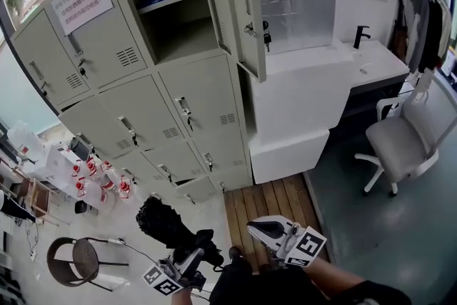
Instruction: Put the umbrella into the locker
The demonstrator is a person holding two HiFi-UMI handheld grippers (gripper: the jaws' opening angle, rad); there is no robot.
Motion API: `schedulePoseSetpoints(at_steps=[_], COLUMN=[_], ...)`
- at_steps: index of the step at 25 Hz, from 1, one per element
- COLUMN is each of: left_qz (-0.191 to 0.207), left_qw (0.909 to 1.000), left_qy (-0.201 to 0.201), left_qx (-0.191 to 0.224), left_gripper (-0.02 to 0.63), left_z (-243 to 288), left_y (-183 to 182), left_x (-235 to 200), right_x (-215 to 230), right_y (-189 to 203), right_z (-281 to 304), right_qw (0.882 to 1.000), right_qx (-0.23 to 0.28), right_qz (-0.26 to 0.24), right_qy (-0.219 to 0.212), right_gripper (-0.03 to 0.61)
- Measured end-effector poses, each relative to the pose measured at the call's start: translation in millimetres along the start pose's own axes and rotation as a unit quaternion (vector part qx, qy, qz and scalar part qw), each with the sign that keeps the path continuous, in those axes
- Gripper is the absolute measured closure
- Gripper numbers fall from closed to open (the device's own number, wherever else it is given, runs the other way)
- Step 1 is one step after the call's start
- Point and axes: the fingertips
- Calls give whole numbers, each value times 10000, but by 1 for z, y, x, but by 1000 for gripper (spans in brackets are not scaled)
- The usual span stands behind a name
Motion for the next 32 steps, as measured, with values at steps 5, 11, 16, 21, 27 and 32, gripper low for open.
schedulePoseSetpoints(at_steps=[5, 11, 16, 21, 27, 32], left_qz=[150, 389, 456, 352, 410, 303], left_qw=[9998, 9988, 9983, 9979, 9952, 9933], left_qy=[20, -37, 109, 392, 697, 965], left_qx=[-138, -285, -359, -366, -546, -555], left_gripper=[354, 354, 354, 354, 354, 354], left_z=[12, 26, 43, 64, 95, 122], left_y=[-14, -45, -76, -104, -128, -142], left_x=[-24, -62, -92, -117, -142, -160], right_x=[17, 41, 65, 86, 113, 138], right_y=[-7, -19, -34, -47, -55, -59], right_z=[29, 75, 114, 145, 169, 190], right_qw=[9999, 9993, 9986, 9978, 9962, 9942], right_qx=[-67, -118, -85, -46, -108, -129], right_qz=[-133, -356, -513, -610, -744, -905], right_qy=[8, -27, 59, 244, 448, 574], right_gripper=[568, 568, 568, 568, 568, 568])
Point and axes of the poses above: the fingertips, and each gripper's own axes: z forward along the fingers, x to its right, y out of its underside
